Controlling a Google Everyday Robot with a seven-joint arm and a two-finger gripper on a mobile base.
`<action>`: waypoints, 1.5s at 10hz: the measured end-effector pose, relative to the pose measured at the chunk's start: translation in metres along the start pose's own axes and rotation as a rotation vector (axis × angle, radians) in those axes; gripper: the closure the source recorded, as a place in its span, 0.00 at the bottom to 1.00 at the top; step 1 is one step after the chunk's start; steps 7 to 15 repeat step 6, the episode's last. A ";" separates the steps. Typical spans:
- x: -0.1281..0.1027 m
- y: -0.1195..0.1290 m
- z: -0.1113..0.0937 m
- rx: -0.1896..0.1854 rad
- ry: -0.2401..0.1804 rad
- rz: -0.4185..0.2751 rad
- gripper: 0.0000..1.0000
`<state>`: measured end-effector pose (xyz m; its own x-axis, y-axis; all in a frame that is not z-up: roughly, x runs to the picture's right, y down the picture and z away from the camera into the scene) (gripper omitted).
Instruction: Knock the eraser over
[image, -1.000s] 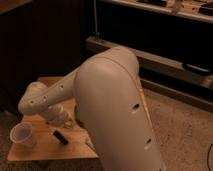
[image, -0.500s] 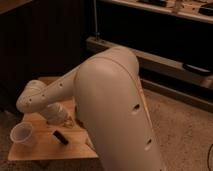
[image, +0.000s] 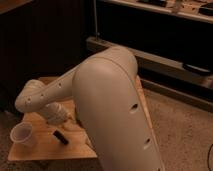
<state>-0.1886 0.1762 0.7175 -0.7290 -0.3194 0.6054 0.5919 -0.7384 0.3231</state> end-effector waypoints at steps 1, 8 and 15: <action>0.000 -0.002 -0.001 0.002 -0.003 -0.008 0.11; -0.003 -0.001 -0.009 0.023 -0.012 -0.021 0.03; -0.003 -0.001 -0.009 0.023 -0.012 -0.021 0.03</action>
